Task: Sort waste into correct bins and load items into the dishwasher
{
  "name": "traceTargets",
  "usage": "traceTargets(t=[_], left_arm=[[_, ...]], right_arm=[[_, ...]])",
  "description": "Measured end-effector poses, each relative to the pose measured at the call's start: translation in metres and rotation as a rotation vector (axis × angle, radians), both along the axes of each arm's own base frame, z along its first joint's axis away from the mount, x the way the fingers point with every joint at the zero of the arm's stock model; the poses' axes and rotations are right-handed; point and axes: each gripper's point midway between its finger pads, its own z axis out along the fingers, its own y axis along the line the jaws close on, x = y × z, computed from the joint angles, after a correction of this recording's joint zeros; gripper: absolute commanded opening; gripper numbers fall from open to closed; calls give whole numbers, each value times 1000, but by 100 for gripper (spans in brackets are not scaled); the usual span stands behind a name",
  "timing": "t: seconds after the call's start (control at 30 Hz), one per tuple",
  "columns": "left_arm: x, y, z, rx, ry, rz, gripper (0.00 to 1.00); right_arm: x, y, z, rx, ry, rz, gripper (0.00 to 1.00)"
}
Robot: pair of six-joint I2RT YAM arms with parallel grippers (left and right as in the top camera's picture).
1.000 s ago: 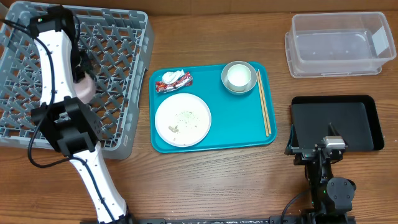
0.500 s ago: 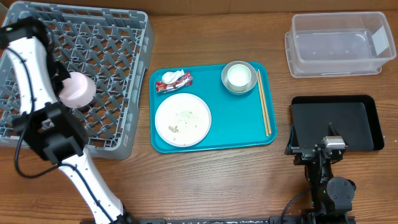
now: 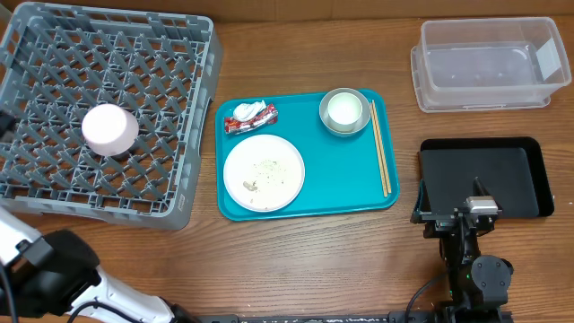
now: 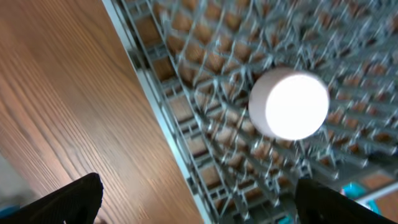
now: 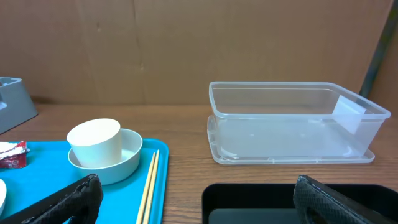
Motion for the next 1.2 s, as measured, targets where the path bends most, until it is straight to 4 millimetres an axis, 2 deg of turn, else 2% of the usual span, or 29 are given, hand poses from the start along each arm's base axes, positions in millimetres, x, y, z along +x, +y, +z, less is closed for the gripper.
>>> traceTargets(t=[0.13,0.27,0.43,0.53,0.7,0.77,0.9,0.93,0.97,1.03,1.07,1.2], left_arm=[[-19,-2,-49,-134,121,63,100],[-41,6,-90,-195,225,191,100],[-46,20,-109,-177,227,280,100],[-42,26,-125,-166,216,312,86],[-40,31,-161,-154,210,338,81],[-38,33,-172,-148,202,346,76],[-34,33,-190,-139,189,353,76],[-33,32,-193,-137,186,350,72],[-31,31,-195,-135,183,348,64],[-27,29,-199,-129,177,343,39],[-25,28,-200,-129,176,341,31],[-25,20,-208,-143,190,350,28]], right_arm=[[0,0,0,0,-1,0,100],[0,0,0,0,-1,1,100],[0,0,0,0,-1,0,100],[0,0,0,0,0,0,100],[0,0,0,0,0,0,100],[0,0,0,0,-1,0,100],[0,0,0,0,-1,0,100],[0,0,0,0,-1,0,100],[0,0,0,0,-1,0,100],[0,0,0,0,-1,0,100],[0,0,0,0,0,0,100],[0,0,0,0,-1,0,100]])
